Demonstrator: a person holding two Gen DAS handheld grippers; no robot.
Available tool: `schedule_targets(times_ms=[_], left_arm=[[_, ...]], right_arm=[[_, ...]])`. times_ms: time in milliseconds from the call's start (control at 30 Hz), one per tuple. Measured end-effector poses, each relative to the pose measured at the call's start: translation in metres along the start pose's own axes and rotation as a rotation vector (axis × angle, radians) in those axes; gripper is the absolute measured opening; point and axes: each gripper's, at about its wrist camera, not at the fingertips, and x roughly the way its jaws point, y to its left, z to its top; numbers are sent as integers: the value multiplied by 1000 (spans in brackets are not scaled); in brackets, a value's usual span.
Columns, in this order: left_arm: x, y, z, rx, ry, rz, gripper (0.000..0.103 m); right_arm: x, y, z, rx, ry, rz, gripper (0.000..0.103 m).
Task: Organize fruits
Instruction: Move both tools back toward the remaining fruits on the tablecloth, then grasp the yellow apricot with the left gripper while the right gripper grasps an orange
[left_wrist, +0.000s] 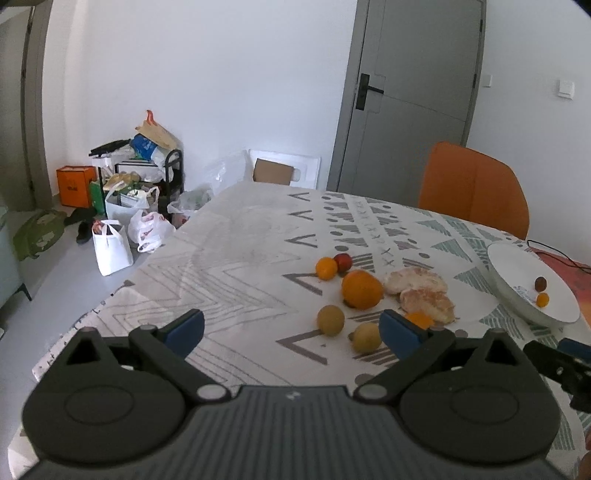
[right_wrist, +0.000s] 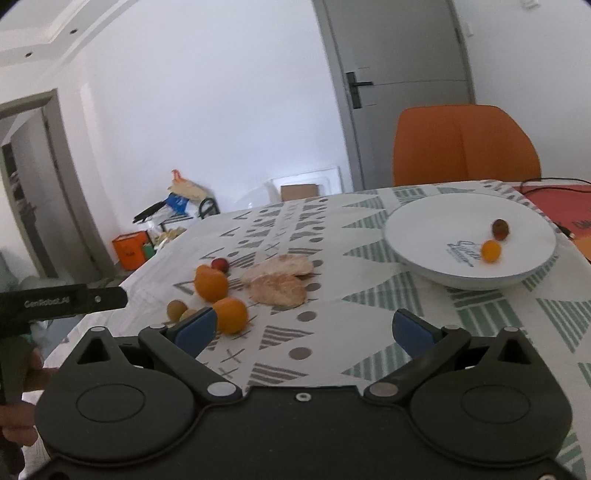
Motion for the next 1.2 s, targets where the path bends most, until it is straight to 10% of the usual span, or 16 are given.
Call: schedule_targets(times_ms=[767,1200], left_arm=[[48,3,0,-27,55,-87,61],[73,-2,-2,-25,102,-125,40]], right_arm=[[59,33,9,-79,117,105,55],[86,41,10,-94,179,140,52]])
